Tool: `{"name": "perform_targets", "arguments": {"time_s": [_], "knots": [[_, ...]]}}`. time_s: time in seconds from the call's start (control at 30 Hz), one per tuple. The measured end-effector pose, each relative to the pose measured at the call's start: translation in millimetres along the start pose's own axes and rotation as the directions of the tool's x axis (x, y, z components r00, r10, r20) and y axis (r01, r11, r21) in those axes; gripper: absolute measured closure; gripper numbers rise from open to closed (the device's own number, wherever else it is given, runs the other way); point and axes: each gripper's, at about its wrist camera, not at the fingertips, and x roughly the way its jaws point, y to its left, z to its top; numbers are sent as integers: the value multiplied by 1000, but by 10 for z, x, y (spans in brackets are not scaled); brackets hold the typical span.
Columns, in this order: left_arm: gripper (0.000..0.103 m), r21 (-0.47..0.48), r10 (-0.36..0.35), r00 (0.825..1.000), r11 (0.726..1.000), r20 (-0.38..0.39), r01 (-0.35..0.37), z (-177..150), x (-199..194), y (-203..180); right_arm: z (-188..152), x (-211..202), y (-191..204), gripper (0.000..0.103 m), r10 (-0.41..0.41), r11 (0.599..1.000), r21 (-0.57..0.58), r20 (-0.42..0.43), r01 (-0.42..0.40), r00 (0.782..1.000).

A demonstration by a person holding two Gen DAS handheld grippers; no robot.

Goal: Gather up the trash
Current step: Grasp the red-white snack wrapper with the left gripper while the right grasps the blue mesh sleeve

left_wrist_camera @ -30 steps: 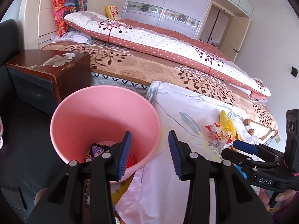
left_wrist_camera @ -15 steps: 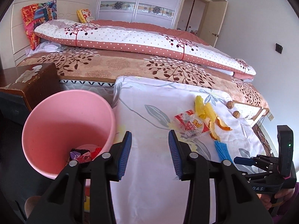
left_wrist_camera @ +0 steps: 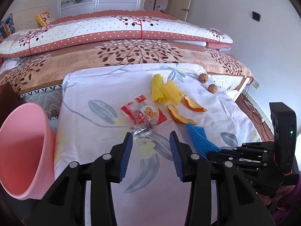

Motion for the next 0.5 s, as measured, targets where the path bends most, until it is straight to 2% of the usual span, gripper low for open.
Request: {"name": "perform_targets", "arguments": {"time_s": [0.2, 0.3, 0.43, 0.5], "knots": [[62, 154, 57, 998, 987, -41, -50, 125, 437, -308, 60, -150, -178, 97, 10, 999, 43, 41, -12, 999], [62, 215, 127, 990, 970, -66, -110, 122, 663, -369, 91, -196, -265, 97, 7, 998, 64, 55, -10, 998], [62, 248, 204, 975, 952, -85, -178, 104, 885, -356, 104, -196, -343, 97, 12, 997, 81, 51, -16, 999], [62, 240, 205, 976, 954, -76, -182, 94, 897, -320, 110, -179, -349, 97, 17, 997, 80, 46, -21, 999]]}}
